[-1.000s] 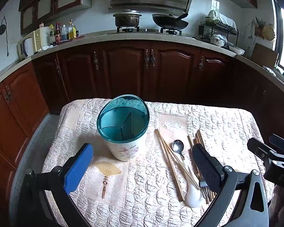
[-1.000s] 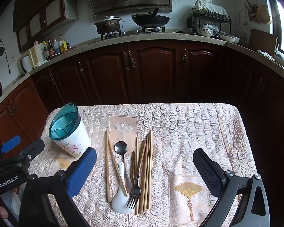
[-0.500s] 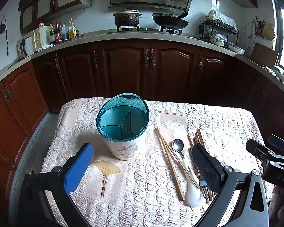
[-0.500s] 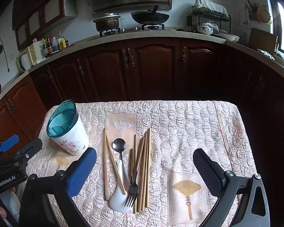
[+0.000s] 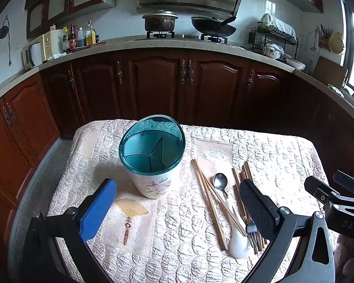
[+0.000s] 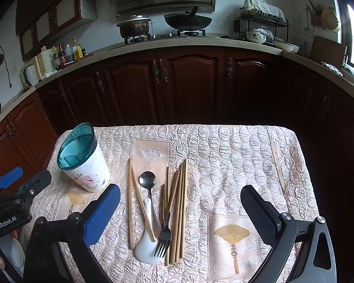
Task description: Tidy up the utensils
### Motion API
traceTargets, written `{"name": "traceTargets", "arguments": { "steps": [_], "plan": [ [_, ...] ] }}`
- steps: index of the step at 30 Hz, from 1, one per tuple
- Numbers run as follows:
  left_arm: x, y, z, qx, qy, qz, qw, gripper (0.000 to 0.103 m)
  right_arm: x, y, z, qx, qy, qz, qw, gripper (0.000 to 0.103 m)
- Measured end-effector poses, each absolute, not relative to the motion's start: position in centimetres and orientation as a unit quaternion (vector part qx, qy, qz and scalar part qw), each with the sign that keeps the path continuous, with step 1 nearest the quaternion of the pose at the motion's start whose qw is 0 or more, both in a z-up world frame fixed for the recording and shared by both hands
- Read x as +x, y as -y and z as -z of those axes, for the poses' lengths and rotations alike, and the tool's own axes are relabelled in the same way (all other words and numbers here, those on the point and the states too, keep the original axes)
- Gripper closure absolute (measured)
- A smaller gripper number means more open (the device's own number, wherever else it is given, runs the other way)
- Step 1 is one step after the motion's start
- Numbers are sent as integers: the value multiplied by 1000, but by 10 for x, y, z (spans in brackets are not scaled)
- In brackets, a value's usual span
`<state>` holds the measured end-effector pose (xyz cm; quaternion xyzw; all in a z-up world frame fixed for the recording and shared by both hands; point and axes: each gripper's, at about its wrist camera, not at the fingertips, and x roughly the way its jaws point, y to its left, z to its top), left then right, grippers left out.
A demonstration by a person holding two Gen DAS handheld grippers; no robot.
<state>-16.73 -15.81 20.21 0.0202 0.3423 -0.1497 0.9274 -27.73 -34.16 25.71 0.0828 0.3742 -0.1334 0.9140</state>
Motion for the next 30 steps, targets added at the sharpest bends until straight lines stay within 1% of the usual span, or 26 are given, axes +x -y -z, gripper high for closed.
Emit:
{"name": "traceTargets", "arguments": {
  "steps": [13, 30],
  "plan": [
    [-167, 158, -201, 17, -346, 154, 925, 0, -276, 342, -256, 70, -388, 139, 908, 0],
    [-163, 162, -194, 16, -358, 157, 920, 0, -270, 349, -248, 87, -386, 140, 907, 0]
  ]
}}
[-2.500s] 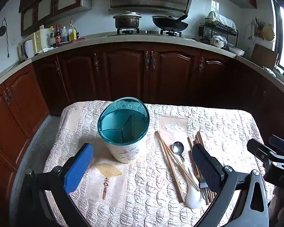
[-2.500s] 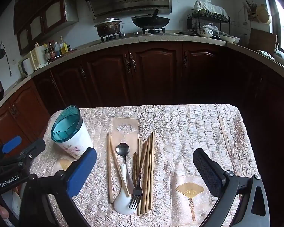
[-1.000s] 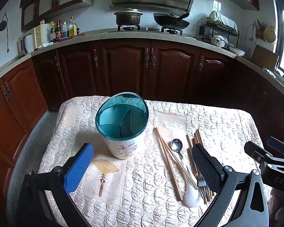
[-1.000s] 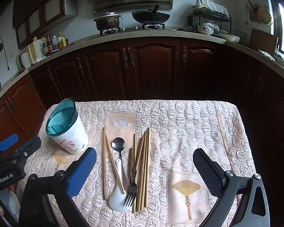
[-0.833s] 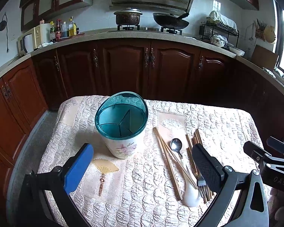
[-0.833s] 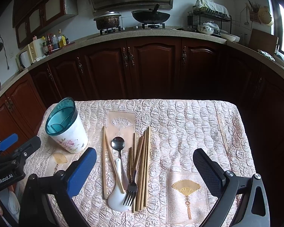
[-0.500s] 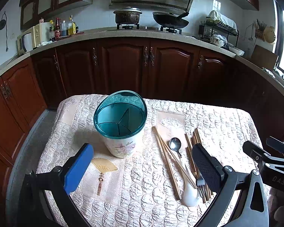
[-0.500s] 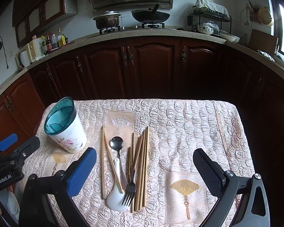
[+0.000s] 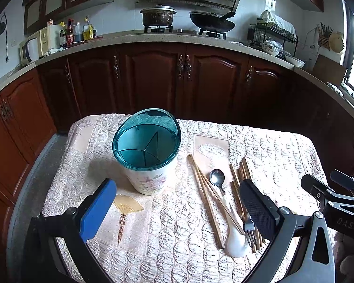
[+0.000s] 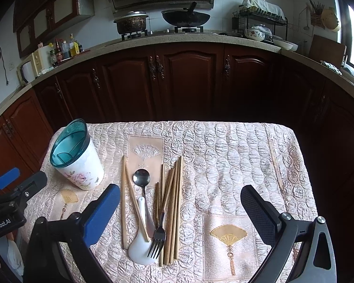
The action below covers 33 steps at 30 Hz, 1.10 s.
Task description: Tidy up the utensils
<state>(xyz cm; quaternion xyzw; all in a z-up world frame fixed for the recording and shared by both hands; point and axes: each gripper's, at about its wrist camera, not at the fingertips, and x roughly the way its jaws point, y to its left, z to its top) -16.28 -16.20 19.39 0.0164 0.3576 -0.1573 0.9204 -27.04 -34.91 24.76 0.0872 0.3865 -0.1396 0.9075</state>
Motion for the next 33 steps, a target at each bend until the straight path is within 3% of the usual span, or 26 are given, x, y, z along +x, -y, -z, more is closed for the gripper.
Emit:
{"name": "traceTargets", "arguments": {
  "steps": [33],
  "plan": [
    [-149, 166, -172, 8, -389, 159, 907, 0, -258, 354, -227, 80, -407, 137, 899, 0]
  ]
}}
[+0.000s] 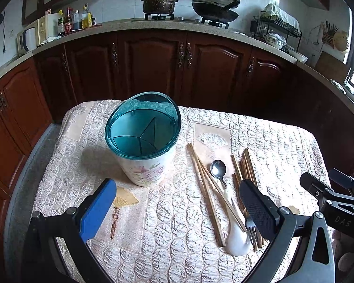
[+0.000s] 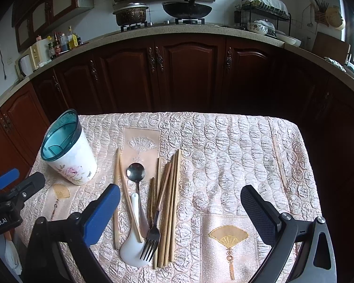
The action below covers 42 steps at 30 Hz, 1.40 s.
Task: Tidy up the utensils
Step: 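Grasp a bamboo chopstick with the left tool while the right tool grasps another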
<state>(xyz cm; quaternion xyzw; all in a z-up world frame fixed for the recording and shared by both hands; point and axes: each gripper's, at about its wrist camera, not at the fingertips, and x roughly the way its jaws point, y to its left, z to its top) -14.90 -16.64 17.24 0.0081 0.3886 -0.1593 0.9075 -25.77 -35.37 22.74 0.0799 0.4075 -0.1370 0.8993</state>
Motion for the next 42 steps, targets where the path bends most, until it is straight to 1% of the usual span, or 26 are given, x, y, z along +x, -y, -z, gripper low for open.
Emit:
{"name": "traceTargets", "arguments": {
  "steps": [7, 14, 15, 17, 19, 20, 22, 23, 24, 25, 26, 27, 28, 29, 30, 31, 32, 34, 37, 38, 39, 40, 41, 42],
  "plan": [
    [-147, 170, -164, 15, -399, 162, 902, 0, -255, 360, -216, 78, -412, 132, 898, 0],
    [-141, 184, -148, 38, -407, 175, 896, 0, -240, 371, -186, 86, -435, 112, 889, 1],
    [-139, 186, -145, 42, -408, 177, 895, 0, -236, 373, -180, 89, -440, 110, 887, 2],
    [-136, 192, -139, 48, -411, 186, 891, 3, -229, 377, -170, 89, -449, 106, 883, 6],
    [-131, 199, -132, 55, -415, 192, 888, 14, -221, 381, -161, 91, -454, 98, 881, 12],
    [-127, 204, -128, 58, -421, 197, 883, 17, -217, 383, -157, 94, -456, 95, 880, 14],
    [-119, 212, -121, 58, -429, 207, 877, 28, -208, 386, -150, 99, -459, 82, 879, 18],
    [-113, 217, -116, 58, -433, 207, 876, 31, -203, 387, -146, 102, -461, 76, 878, 20],
    [-108, 220, -112, 58, -438, 204, 873, 37, -197, 389, -141, 103, -465, 73, 876, 23],
    [-102, 224, -106, 55, -448, 205, 869, 45, -191, 390, -138, 101, -470, 72, 874, 25],
    [-96, 227, -101, 48, -457, 208, 864, 49, -185, 392, -133, 99, -474, 69, 872, 26],
    [-89, 230, -95, 43, -466, 210, 858, 52, -180, 394, -129, 97, -477, 68, 871, 31],
    [-85, 233, -90, 42, -472, 208, 856, 54, -175, 396, -125, 99, -480, 64, 869, 37],
    [-80, 235, -86, 44, -477, 203, 854, 54, -169, 398, -120, 102, -485, 59, 866, 41],
    [-77, 238, -82, 46, -478, 198, 855, 54, -163, 400, -116, 104, -489, 56, 864, 48],
    [-73, 240, -79, 49, -479, 192, 855, 54, -158, 402, -111, 107, -492, 52, 862, 53],
    [-72, 242, -76, 50, -480, 189, 855, 54, -153, 404, -107, 110, -496, 52, 860, 55],
    [-66, 246, -69, 52, -486, 184, 853, 54, -143, 410, -96, 127, -501, 44, 855, 67],
    [-56, 251, -60, 55, -495, 180, 848, 54, -129, 416, -82, 152, -507, 34, 848, 76],
    [-55, 252, -58, 55, -498, 180, 846, 55, -122, 417, -75, 153, -509, 35, 847, 77],
    [-53, 253, -55, 55, -501, 180, 845, 59, -120, 418, -72, 160, -508, 30, 846, 79],
    [-52, 254, -51, 55, -508, 182, 840, 68, -118, 419, -69, 170, -506, 24, 845, 83],
    [-50, 256, -48, 54, -513, 185, 836, 73, -120, 418, -70, 180, -506, 16, 843, 86],
    [-50, 257, -44, 51, -520, 191, 831, 86, -120, 418, -70, 184, -507, 11, 842, 89]
  ]
}}
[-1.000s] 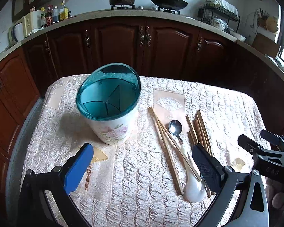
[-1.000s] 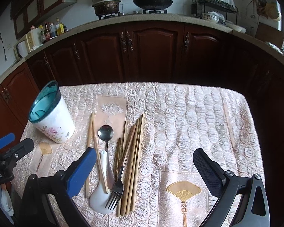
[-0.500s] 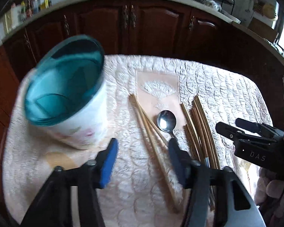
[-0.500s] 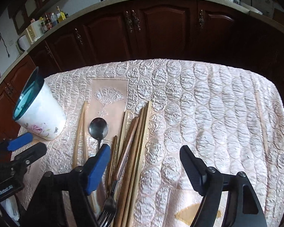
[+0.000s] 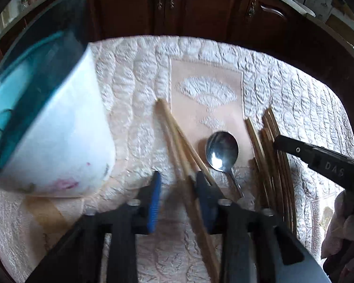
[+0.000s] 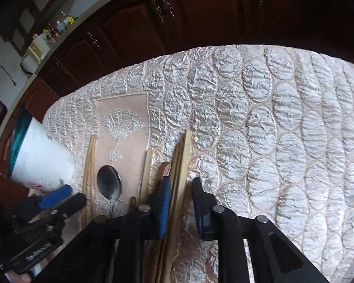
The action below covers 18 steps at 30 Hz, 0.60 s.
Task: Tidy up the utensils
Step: 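Grasp a bamboo chopstick with the left tool while the right tool grasps another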
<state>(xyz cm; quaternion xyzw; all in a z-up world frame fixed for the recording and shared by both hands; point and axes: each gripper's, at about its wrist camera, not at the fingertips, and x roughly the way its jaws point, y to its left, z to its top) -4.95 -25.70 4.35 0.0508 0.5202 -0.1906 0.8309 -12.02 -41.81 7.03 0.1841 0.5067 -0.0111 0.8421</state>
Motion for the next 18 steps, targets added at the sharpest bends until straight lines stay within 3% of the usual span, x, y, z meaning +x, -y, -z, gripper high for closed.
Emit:
{"name": "traceTargets", "arguments": {
  "steps": [1, 11, 18],
  "plan": [
    [-50, 259, -40, 49, -526, 196, 826, 92, -121, 417, -70, 185, -507, 7, 842, 93],
    [-85, 248, -40, 46, -528, 236, 814, 97, -172, 426, -88, 211, -494, 7, 844, 96],
    [-105, 232, -41, 43, -530, 241, 812, 97, -152, 419, -88, 220, -490, -11, 843, 82]
  ]
}}
